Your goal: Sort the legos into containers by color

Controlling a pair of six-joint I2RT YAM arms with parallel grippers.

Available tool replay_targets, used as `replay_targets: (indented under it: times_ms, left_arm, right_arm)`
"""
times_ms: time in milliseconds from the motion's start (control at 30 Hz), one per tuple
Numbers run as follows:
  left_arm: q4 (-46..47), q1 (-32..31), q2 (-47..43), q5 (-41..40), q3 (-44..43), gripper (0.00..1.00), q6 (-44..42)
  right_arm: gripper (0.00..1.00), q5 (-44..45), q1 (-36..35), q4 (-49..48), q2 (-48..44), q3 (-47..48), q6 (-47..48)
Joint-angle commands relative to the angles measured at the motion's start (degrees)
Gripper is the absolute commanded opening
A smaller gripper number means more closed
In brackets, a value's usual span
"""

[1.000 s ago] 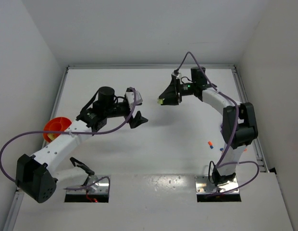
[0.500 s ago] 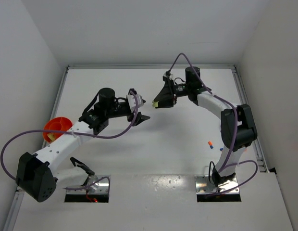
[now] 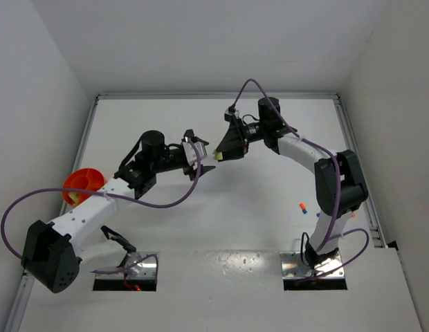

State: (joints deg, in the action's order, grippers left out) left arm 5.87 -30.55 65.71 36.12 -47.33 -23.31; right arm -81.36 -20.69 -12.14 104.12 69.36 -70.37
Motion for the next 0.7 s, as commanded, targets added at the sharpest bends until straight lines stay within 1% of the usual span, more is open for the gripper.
replay_targets:
  times_ms: [0,100,200,467,667]
  left_arm:
    - [5.20,-1.18,-2.34,0.01,0.05,0.79,-1.47]
    - [6.70,-1.71,-3.75,-1.57,0.66,0.76,-1.47]
    - [6.18,-2.33,-4.27,-1.58,0.66,0.76,-2.00]
    - [5.12,-3.38,-3.66,0.09,-0.39,0.72,-1.21]
    - [5.73,-3.38,-2.61,-0.96,-0.39,0.68,-0.16]
  right_arm:
    - [0.09,-1.52,-0.23,-3.06,0.21,2.27,-0.74]
    - [0.09,-1.52,-0.23,-4.21,0.83,2.27,-1.88]
    - [0.09,-1.52,-0.23,-4.21,1.35,3.49,-1.88]
    - [0.09,-2.57,-1.28,-5.26,2.41,6.74,-1.88]
    - [0.09,-3.10,-1.81,-5.88,1.89,6.14,-1.88]
